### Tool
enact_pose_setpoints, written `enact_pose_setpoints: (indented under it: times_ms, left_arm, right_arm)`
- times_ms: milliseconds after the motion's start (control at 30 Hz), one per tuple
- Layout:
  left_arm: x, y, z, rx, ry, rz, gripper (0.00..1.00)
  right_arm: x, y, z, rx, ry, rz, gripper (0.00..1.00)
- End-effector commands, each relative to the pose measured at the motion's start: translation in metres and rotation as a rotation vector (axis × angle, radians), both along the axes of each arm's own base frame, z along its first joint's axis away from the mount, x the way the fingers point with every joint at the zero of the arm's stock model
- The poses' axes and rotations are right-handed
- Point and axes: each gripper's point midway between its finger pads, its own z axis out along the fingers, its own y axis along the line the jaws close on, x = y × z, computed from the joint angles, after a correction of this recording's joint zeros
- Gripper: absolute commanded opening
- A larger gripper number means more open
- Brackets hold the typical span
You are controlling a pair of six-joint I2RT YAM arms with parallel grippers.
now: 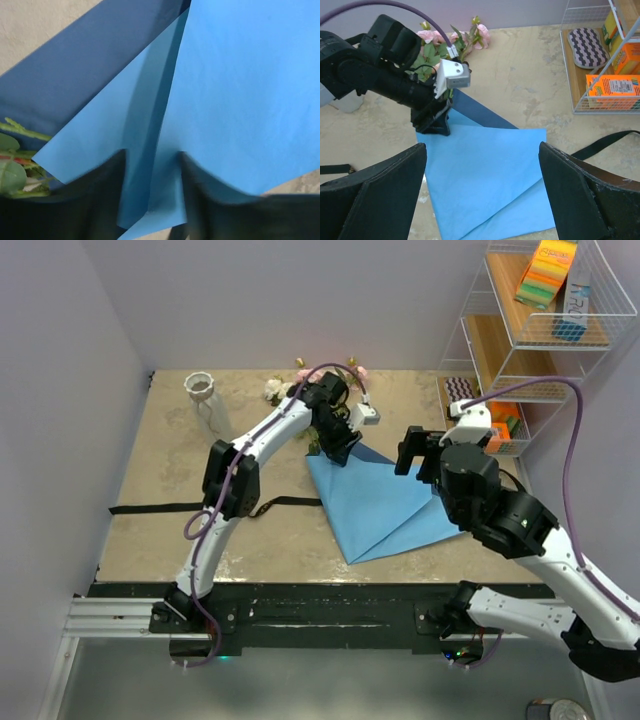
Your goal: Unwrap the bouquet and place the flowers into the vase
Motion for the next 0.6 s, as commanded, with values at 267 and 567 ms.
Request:
enact_pose_setpoints:
  times_ms: [267,567]
  left_arm:
    - [-0.004,0.055,0.050,-0.070,0.031,0.029,0.00]
    - [-0.030,0.109,0.060,-0.055,0.047,0.044,0.00]
  right_arm:
    - [0.052,-0.017,-0.104,0.019,0.252,-0.099,0.96]
    - [0.092,-0.009,-0.144,0.184,0.322,0.060,0.96]
